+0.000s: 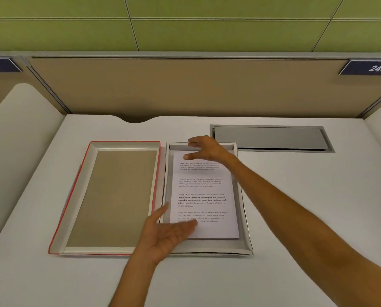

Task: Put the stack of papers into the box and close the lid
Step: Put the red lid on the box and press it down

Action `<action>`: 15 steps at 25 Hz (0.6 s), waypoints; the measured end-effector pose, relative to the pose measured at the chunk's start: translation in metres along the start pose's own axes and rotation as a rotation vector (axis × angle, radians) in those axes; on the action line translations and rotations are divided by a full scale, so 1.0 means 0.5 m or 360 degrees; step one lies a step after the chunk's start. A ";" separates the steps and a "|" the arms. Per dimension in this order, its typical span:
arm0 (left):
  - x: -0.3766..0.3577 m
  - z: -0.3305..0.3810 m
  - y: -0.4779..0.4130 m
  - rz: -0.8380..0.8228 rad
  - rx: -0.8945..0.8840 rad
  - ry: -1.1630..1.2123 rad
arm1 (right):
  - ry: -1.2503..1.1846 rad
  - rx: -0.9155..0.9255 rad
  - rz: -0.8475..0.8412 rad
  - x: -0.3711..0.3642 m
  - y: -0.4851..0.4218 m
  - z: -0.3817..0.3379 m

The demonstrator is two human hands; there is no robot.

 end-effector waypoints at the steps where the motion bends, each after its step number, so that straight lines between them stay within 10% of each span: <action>1: 0.011 0.050 0.017 0.0064 -0.0173 -0.0036 | -0.0122 0.0013 0.0105 -0.018 0.008 -0.019; 8: 0.113 0.380 0.249 0.1070 -0.1609 -0.0774 | -0.1065 -0.0090 0.0592 -0.232 0.078 -0.086; 15: 0.201 0.515 0.351 0.1966 -0.1816 -0.1544 | -0.0876 -0.0214 0.0780 -0.340 0.099 -0.104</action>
Point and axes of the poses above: each hand's wrist, its own y-axis away from the middle knuckle, its own x-axis out of the back of the hand, z = x × y, the point moved 9 cm from there along -y, towards the middle knuckle, and after that the axes turned 11 degrees about x, right-handed, at the moved point
